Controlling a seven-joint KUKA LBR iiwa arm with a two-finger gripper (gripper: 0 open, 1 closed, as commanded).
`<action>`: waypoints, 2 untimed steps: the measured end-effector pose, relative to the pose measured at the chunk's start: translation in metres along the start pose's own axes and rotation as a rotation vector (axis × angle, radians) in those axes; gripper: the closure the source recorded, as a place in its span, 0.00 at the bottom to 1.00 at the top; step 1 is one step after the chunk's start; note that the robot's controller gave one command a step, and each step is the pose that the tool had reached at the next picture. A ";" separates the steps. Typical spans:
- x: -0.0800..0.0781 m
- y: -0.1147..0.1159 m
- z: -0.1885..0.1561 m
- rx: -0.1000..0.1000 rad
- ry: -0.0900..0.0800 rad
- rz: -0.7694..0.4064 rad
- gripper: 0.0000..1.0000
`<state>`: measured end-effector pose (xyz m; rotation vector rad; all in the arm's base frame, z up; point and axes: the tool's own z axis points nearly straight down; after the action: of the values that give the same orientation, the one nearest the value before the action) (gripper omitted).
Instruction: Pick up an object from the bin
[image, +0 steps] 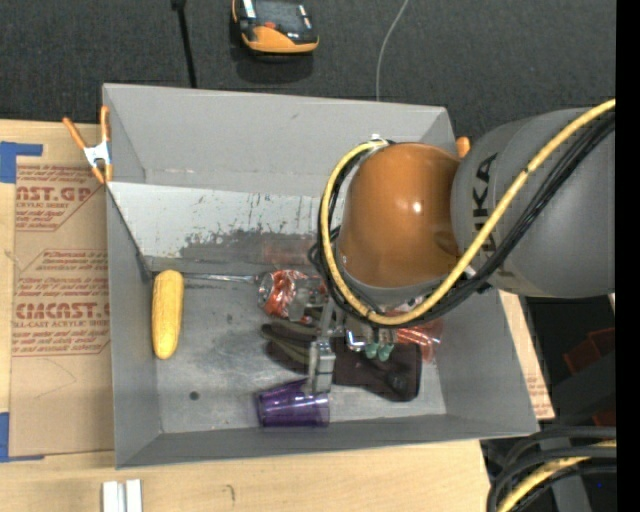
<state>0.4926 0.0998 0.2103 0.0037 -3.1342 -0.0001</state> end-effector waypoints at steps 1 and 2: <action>-0.002 -0.001 -0.004 -0.001 -0.008 0.002 0.00; 0.003 -0.049 0.033 -0.002 -0.011 0.009 0.00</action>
Offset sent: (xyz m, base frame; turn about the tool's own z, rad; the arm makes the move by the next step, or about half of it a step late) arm -0.0049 -0.0672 -0.0453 0.0186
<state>0.4898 0.0512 0.1773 -0.0105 -3.1453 -0.0026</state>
